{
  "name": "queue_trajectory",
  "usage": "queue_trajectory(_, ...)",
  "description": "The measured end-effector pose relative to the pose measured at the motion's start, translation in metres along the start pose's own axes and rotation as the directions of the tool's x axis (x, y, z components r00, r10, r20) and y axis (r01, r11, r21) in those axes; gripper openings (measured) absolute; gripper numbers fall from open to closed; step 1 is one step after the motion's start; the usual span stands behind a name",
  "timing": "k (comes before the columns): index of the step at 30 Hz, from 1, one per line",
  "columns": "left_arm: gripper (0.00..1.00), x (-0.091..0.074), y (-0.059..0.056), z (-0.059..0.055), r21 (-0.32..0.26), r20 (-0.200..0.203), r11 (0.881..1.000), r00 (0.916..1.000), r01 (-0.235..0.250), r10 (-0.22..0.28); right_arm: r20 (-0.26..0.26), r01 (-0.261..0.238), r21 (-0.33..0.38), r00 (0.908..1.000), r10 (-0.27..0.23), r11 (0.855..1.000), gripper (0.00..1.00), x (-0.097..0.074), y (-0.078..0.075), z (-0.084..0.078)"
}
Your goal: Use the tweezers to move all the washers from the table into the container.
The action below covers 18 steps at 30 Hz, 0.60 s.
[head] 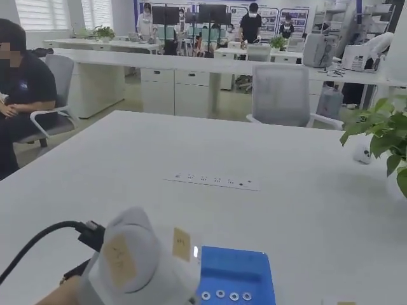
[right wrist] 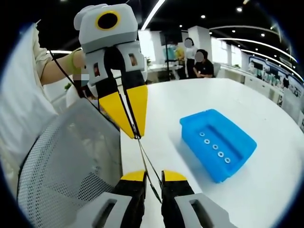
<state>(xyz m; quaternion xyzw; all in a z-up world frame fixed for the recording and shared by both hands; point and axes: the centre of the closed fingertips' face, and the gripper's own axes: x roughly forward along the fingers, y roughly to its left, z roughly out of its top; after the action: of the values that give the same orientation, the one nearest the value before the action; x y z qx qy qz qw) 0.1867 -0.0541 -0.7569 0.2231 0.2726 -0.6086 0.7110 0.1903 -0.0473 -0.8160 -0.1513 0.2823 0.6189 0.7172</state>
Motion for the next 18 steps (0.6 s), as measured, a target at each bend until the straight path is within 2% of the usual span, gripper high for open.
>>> queue_trajectory(6,0.00,0.003,0.001,-0.011,0.010,-0.029,1.000,0.9996,-0.001,0.002,-0.038,0.001,-0.024,0.9993,-0.002,1.000,0.08,0.005,-0.002,-0.005)
queue_trajectory(18,0.00,0.007,0.002,-0.029,0.026,-0.089,1.000,0.9960,-0.004,0.006,-0.062,0.002,-0.027,0.9981,-0.004,1.000,0.08,0.013,-0.002,-0.013)
